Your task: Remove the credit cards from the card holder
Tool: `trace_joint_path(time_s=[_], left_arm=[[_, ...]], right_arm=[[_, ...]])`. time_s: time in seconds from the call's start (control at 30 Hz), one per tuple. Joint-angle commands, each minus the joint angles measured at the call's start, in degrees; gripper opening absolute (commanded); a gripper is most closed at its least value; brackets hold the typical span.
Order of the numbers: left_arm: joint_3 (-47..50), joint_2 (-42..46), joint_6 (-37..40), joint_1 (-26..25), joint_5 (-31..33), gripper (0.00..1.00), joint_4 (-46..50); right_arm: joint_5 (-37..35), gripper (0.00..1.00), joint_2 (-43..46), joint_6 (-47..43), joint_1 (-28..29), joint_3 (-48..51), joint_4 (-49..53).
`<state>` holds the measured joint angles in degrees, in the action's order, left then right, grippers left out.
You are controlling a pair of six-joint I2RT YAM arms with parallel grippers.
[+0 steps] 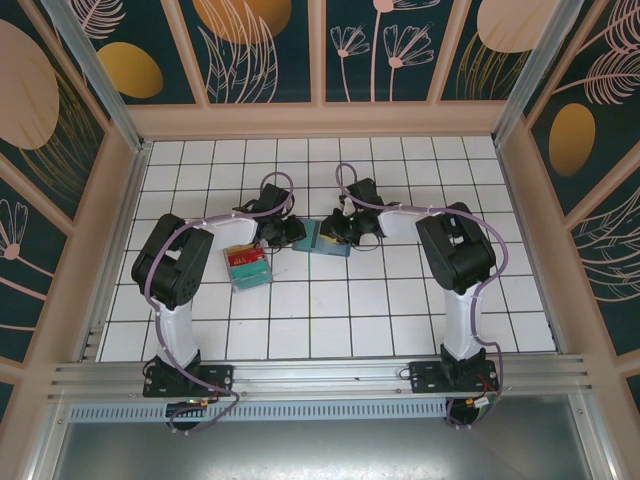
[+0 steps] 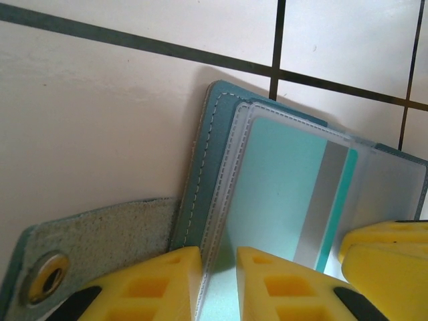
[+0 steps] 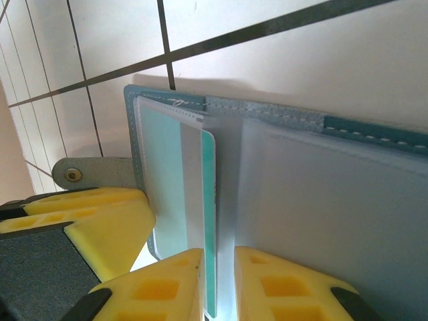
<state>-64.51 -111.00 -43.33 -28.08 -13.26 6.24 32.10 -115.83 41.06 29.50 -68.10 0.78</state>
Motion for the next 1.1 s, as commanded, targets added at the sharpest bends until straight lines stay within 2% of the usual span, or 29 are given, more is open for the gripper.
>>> trace_joint_path(time_s=[0.0,0.07,0.4,0.53,0.6,0.63,1.07], left_arm=[[1.1,-1.0,0.3,0.4,1.5,0.2,4.0],[1.2,-1.0,0.3,0.5,1.8,0.15,4.3],[0.9,-2.1,0.3,0.4,3.8,0.08,6.5],[0.6,-2.4,0.1,0.3,4.4,0.06,7.1],[0.4,-2.5,-0.1,0.3,5.0,0.03,7.7],[0.3,-2.8,-0.2,0.3,5.5,0.0,8.2],[0.5,-3.5,-0.7,0.3,7.5,0.0,10.1]], right_arm=[[1.4,0.19,-1.0,-0.3,0.6,-0.9,-0.7],[1.5,0.19,-1.4,-0.5,0.8,-1.2,-0.5],[1.2,0.17,-2.9,-0.5,1.3,-2.5,0.3],[1.1,0.08,-2.9,-0.6,1.3,-2.7,0.6],[1.0,0.0,-2.7,-0.6,1.3,-2.5,0.7],[0.8,0.0,-2.5,-0.7,1.3,-2.4,0.9],[0.2,0.0,2.2,-0.3,-0.2,3.3,-0.6]])
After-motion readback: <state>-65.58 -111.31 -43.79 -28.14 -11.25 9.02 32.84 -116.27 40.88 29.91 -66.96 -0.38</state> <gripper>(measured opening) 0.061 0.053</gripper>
